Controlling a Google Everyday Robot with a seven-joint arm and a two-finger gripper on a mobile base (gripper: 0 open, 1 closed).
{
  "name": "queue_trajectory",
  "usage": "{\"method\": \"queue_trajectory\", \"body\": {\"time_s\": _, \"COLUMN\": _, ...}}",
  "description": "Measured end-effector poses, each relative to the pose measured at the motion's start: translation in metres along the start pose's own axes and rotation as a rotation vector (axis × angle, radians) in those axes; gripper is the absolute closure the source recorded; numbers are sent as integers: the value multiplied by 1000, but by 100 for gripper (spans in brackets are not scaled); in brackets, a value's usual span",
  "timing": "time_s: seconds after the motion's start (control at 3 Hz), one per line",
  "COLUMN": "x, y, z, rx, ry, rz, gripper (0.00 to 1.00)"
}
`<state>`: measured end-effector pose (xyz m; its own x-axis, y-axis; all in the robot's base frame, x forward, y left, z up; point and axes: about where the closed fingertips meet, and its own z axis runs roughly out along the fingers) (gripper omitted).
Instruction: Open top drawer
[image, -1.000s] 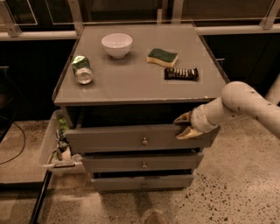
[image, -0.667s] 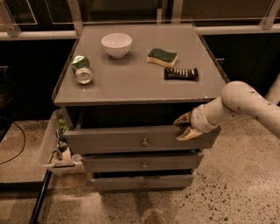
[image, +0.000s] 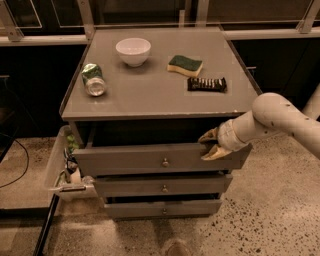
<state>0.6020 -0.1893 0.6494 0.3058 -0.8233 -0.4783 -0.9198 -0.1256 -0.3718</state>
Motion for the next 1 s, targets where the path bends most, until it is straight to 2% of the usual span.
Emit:
{"method": "queue_trajectory", "body": {"time_s": 0.33, "x": -1, "y": 14, "z": -1, "rx": -2, "ry": 14, "rz": 19, "gripper": 38}}
{"method": "queue_trajectory", "body": {"time_s": 1.0, "x": -11, "y": 84, "z": -36, "rx": 4, "ry": 20, "rz": 53, "gripper": 84}}
